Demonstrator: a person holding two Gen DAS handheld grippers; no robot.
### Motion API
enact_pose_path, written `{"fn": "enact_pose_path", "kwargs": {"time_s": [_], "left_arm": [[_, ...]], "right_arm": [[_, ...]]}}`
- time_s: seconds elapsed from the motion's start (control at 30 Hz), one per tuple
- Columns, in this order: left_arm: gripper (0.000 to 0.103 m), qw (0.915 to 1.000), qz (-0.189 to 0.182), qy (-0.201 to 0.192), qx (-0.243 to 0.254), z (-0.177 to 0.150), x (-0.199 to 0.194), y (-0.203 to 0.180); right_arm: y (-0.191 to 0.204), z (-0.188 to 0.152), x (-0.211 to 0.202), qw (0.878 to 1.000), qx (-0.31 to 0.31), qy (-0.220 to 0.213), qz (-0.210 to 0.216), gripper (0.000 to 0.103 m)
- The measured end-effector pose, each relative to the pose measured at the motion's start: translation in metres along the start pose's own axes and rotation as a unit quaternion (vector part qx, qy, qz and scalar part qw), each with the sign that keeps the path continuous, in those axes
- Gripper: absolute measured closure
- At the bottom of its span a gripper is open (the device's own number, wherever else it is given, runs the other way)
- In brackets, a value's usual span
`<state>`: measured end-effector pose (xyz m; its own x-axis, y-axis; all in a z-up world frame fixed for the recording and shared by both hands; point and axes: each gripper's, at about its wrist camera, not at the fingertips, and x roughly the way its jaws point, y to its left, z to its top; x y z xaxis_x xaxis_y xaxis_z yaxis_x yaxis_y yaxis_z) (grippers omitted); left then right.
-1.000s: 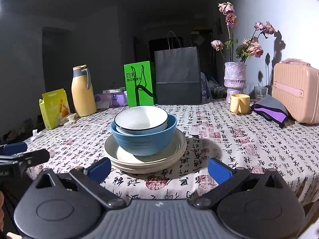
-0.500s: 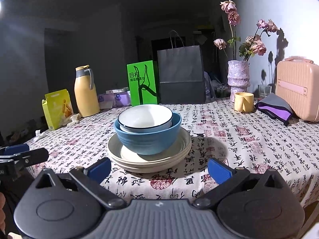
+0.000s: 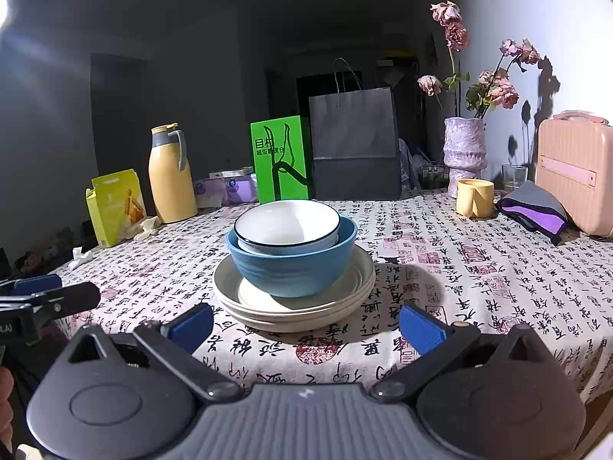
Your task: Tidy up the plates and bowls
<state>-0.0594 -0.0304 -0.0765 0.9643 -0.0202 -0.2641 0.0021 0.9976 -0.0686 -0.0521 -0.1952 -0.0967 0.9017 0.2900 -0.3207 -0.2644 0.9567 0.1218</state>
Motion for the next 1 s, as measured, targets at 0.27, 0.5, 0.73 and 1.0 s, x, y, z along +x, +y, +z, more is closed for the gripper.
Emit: {"fn": "enact_pose_path", "kwargs": {"time_s": [0.27,0.5,0.73,1.0], "left_arm": [[0.000,1.0000,-0.001,0.000,0.000,-0.0004,0.0000,-0.0007],[0.000,1.0000,0.000,0.000,0.000,-0.0007,-0.0001,-0.0009],[0.000,1.0000,0.000,0.001,0.000,-0.0009,0.0000,-0.0012],[0.000,1.0000,-0.001,0.000,0.002,-0.0021,0.0003,-0.0045]], "right_arm": [[0.0022,-0.0017,0.0007,1.000,-0.001,0.001,0.002,0.000],[0.0030,-0.0020,0.0014,1.000,-0.001,0.001,0.003,0.000],[0.0025,-0.0024,0.0014,1.000,-0.001,0.002,0.005,0.000],[0.0022,-0.0024,0.0010,1.000,-0.002,0.003,0.005,0.000]]}}
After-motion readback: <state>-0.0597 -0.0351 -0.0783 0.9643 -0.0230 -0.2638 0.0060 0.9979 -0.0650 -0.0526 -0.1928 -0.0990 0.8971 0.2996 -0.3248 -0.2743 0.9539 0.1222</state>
